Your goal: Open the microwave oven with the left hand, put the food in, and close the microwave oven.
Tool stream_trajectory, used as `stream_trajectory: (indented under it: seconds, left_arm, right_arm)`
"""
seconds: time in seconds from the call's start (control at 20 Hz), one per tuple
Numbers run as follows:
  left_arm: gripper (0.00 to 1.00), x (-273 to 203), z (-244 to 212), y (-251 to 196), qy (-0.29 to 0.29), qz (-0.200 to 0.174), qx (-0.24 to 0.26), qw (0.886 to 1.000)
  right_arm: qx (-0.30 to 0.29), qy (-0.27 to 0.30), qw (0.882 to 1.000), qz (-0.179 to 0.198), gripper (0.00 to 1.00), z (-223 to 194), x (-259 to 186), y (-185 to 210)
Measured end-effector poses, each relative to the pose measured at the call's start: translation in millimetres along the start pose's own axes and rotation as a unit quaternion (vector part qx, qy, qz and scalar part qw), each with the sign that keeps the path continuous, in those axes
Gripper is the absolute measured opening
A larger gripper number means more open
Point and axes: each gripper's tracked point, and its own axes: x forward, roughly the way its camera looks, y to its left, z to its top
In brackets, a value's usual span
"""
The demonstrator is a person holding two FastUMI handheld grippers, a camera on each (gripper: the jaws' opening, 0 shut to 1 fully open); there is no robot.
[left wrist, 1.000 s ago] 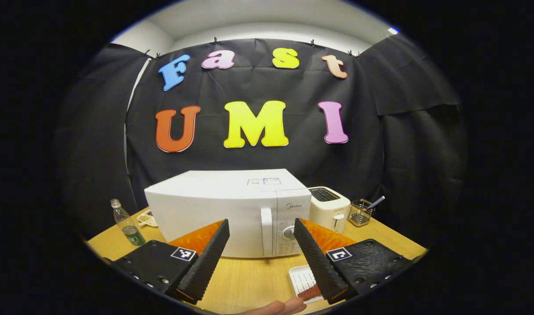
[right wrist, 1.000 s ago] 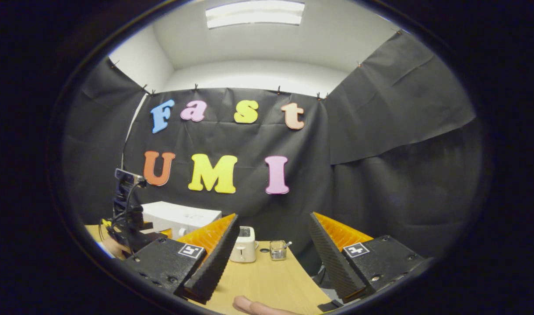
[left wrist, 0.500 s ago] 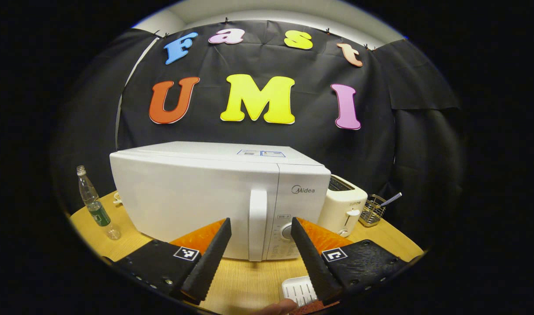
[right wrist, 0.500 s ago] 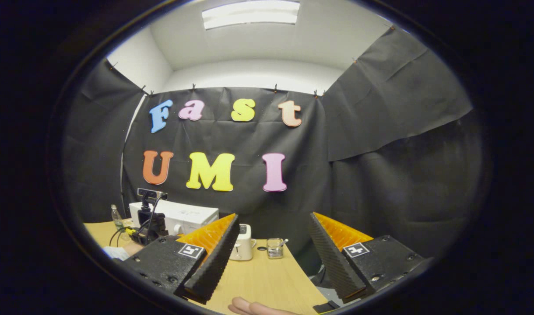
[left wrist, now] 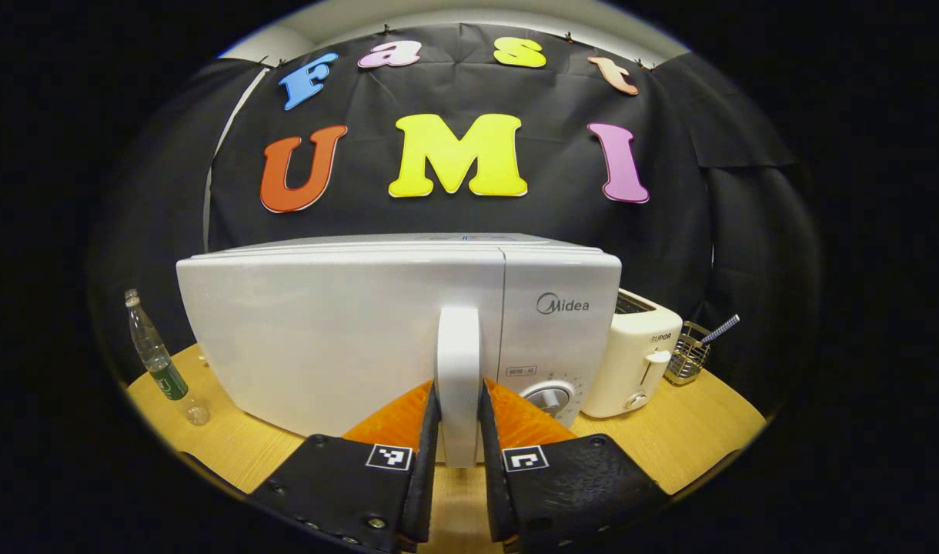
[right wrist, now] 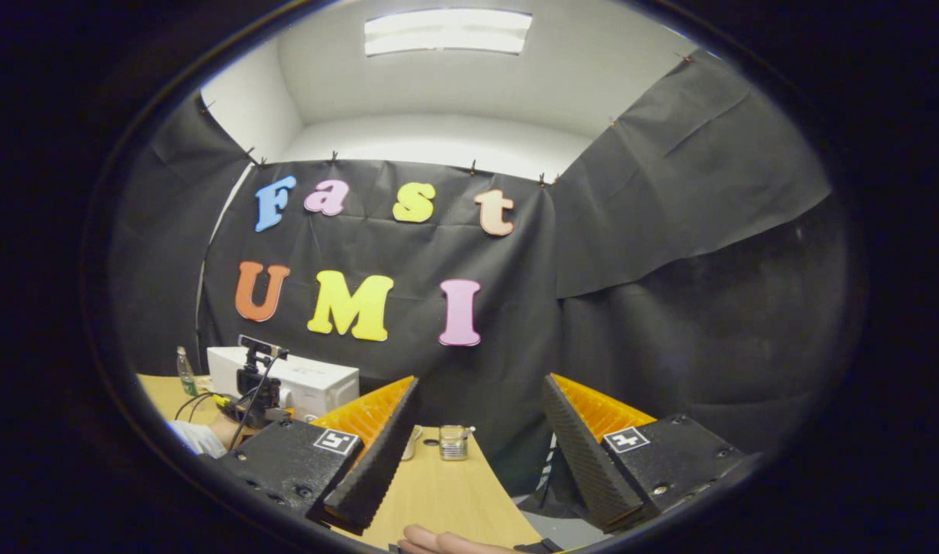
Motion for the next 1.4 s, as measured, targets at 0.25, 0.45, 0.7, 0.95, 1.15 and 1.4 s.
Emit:
stream_trajectory:
  seconds: [0.25,0.45,0.7,0.95,1.15,1.4]
  left_arm:
    - [0.13,-3.8,-1.0,0.2,-0.001,-0.007,0.000,1.000]
    - [0.10,-3.9,0.2,1.1,-0.002,-0.004,-0.004,1.000]
    - [0.17,-19.7,0.4,2.5,-0.025,0.000,0.011,1.000]
    - [0.06,-60.2,-8.2,11.5,-0.019,-0.025,-0.015,0.999]
    - [0.06,-98.3,-15.7,29.3,-0.027,-0.038,-0.010,0.999]
    - [0.08,-146.2,-26.8,60.2,-0.026,-0.050,-0.012,0.998]
  right_arm:
    - [-0.006,0.009,1.000,0.005,0.90,-5.7,-0.7,4.4]
    - [-0.006,0.017,1.000,0.003,0.90,-9.8,-0.6,4.3]
    - [0.002,0.020,1.000,0.005,1.00,-12.0,1.0,7.4]
    - [0.010,0.032,0.999,0.017,1.00,-25.1,2.1,24.0]
    - [0.005,0.040,0.999,0.031,1.00,-30.3,-4.7,47.9]
    - [0.005,0.028,0.999,0.043,1.00,-17.4,-15.4,73.2]
